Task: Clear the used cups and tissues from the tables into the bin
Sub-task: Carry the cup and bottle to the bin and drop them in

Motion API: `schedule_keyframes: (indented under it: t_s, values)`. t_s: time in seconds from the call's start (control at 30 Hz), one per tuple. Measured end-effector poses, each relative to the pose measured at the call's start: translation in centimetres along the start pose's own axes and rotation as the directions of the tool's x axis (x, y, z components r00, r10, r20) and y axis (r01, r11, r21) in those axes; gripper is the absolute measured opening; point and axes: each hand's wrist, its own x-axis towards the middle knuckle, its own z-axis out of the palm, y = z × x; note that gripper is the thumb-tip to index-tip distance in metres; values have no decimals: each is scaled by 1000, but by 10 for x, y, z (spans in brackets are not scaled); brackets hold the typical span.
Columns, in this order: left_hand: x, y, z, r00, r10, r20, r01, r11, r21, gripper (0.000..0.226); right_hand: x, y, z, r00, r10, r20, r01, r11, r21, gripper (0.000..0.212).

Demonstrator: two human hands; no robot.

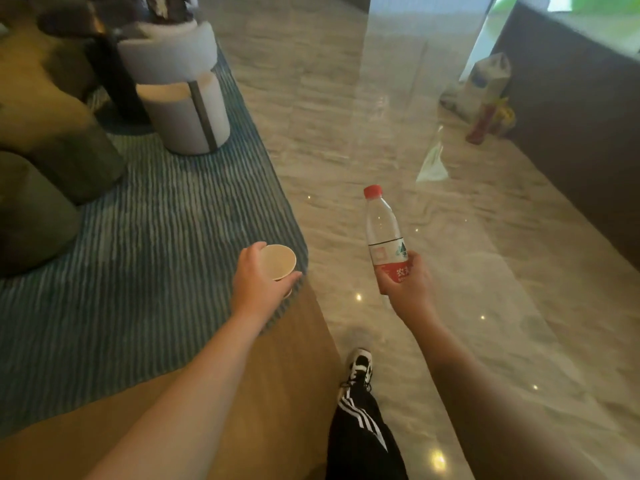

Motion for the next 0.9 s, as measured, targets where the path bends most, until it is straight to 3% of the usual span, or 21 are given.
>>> schedule_keyframes:
  t_s: [0.17, 0.5, 0.7, 0.9]
  values:
    - [137, 40, 73, 998, -48, -26, 48, 999, 9, 81, 172, -36, 15, 990, -61, 129, 64, 998, -19, 45]
    - [379, 99, 169, 991, -111, -72, 115, 992, 43, 80, 445, -127, 57, 971, -104, 216, 123, 989, -78, 44]
    - [547, 99, 219, 992, -76, -100, 81, 996, 48, 79, 610, -169, 131, 960, -158, 233, 184, 978, -95, 52]
    - [756, 95, 235, 990, -43, -135, 48, 998, 35, 77, 792, -257, 229, 947, -189, 261, 219, 971, -95, 48]
